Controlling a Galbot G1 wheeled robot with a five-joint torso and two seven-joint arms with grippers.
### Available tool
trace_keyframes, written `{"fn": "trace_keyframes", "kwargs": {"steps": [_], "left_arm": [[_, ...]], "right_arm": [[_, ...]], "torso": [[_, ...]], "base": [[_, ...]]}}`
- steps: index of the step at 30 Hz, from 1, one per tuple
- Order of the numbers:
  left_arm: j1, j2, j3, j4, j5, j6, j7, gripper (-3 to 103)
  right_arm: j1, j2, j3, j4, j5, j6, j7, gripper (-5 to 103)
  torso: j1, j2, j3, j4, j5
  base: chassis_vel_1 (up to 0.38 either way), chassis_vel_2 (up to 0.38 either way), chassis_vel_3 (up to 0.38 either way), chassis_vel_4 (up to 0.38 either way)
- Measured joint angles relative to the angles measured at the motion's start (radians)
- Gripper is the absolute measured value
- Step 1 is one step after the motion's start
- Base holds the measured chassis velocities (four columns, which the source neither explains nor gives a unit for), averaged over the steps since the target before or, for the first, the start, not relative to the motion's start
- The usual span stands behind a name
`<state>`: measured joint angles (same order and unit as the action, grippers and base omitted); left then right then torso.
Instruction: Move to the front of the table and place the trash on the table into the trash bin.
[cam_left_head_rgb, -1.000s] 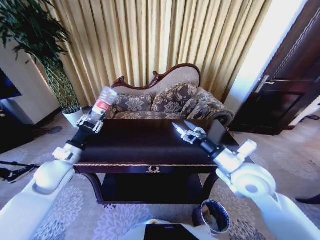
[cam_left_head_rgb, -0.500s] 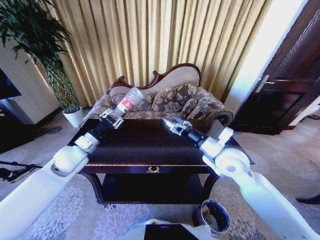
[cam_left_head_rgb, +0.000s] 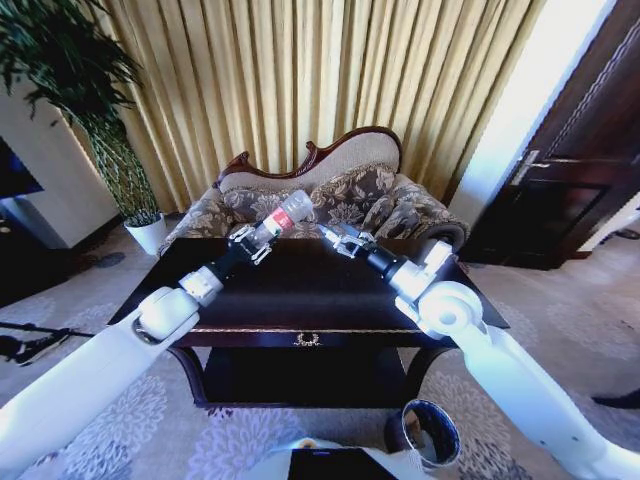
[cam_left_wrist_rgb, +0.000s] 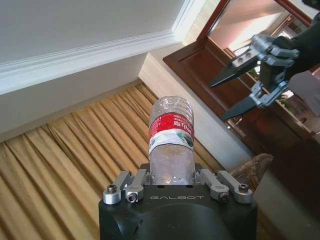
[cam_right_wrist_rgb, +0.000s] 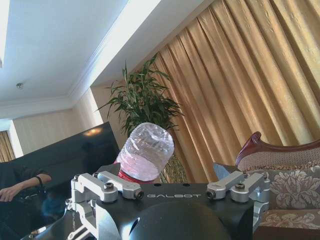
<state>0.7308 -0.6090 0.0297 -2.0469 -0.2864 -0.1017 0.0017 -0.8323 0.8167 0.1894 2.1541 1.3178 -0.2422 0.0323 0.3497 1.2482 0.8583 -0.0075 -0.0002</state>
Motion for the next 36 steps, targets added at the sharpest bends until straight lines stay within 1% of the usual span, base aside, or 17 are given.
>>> {"fn": "trace_keyframes", "kwargs": {"steps": [5,7,9,12,24,32,33,35,36], "left_arm": [[-0.094,-0.022,0.086,0.023,0.0,0.003,-0.002,34],[-0.104,-0.023,0.095,0.027,0.0,0.002,-0.002,34],[-0.136,-0.026,0.128,0.04,-0.001,0.001,0.0,34],[-0.154,-0.029,0.147,0.045,-0.001,0.001,0.001,34],[-0.246,-0.059,0.281,0.074,0.001,-0.01,-0.001,34],[-0.282,-0.078,0.326,0.086,0.002,-0.011,0.0,34],[-0.286,-0.08,0.334,0.086,0.002,-0.011,0.0,34],[-0.289,-0.082,0.34,0.087,0.002,-0.011,0.001,34],[-0.289,-0.083,0.341,0.087,0.002,-0.01,0.002,34]], "right_arm": [[0.033,0.005,-0.023,-0.022,0.002,-0.001,0.0,100],[0.038,0.007,-0.026,-0.025,0.002,-0.001,0.0,100],[0.051,0.015,-0.034,-0.035,0.002,-0.002,0.001,100],[0.062,0.02,-0.043,-0.043,0.001,-0.003,0.002,100],[0.121,0.022,-0.075,-0.064,0.0,-0.004,0.008,100],[0.136,0.018,-0.086,-0.072,0.002,-0.006,0.009,100],[0.136,0.017,-0.086,-0.073,0.002,-0.006,0.009,103],[0.134,0.017,-0.085,-0.073,0.002,-0.006,0.009,97],[0.133,0.016,-0.084,-0.073,0.002,-0.006,0.009,97]], "torso": [[0.0,0.0,0.0,0.0,0.0001],[0.0,0.0,0.0,0.0,0.0001],[0.0,0.0,0.0,-0.0001,0.0002],[0.0,0.0,0.0,0.0001,0.0001],[0.0,0.0,0.0,0.0001,0.0001],[0.0,0.0,0.0,0.0,0.0001],[0.0,0.0,0.0,0.0,0.0002],[0.0,0.0,0.0,0.0,0.0002],[0.0,0.0,0.0,0.0001,0.0]], "base": [[0.0,0.0,0.0,0.0],[0.0,0.0,0.0,0.0],[0.0,0.0,0.0,0.0],[0.0,0.0,0.0,0.0],[0.0,0.0,0.0,0.0],[0.0,0.0,0.0,0.0],[0.0,0.0,0.0,0.0],[0.0,0.0,0.0,0.0],[0.0,0.0,0.0,0.0]]}}
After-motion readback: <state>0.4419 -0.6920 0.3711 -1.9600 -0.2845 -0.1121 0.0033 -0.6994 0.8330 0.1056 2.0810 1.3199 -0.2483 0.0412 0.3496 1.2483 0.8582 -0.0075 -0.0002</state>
